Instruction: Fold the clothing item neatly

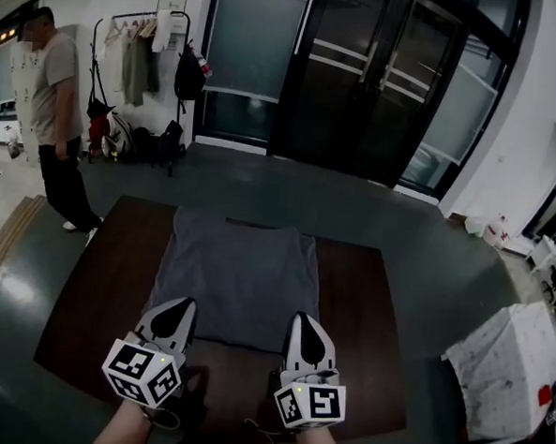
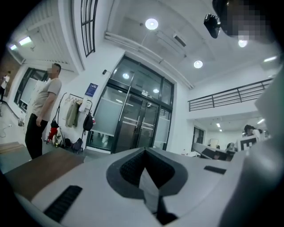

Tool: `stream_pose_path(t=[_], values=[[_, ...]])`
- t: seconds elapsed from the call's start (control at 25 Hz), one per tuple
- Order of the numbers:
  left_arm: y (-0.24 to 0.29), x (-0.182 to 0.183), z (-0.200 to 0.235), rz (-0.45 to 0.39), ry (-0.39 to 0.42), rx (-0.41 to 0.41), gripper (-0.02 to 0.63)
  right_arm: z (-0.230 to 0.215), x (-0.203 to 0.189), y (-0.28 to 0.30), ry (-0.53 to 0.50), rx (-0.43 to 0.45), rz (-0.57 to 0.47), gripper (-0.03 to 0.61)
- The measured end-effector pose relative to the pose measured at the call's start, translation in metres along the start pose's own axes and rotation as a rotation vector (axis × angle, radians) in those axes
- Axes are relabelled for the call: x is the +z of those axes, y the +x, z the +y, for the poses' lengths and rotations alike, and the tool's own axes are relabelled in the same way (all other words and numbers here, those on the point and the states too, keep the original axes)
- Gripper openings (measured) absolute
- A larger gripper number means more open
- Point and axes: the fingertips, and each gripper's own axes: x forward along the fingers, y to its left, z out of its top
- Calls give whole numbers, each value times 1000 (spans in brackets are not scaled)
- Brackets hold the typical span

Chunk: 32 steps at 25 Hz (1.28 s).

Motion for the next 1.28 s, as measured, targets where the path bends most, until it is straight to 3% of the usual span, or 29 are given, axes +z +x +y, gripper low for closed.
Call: stream_pose_path(t=[0.28,0.52,0.76,0.84,1.28], values=[[-69,-44,-105,20,8,-36,9,8,-1,-119,-15,99,94,-12],[-125,-96,-165,78,-33,-41,8,29,-7,-197,-47,164,133,-12],[-162,-120,-213,105,119,-43,8,25,-36,-263,-50,164,226,-12],[-168,-125,-226,113,147,-55,8,27,-46,-277,-44,174,245,-12],[-200,-140,-233,142,95,-39,8,56,-50,-294,-21,222,259,-12]])
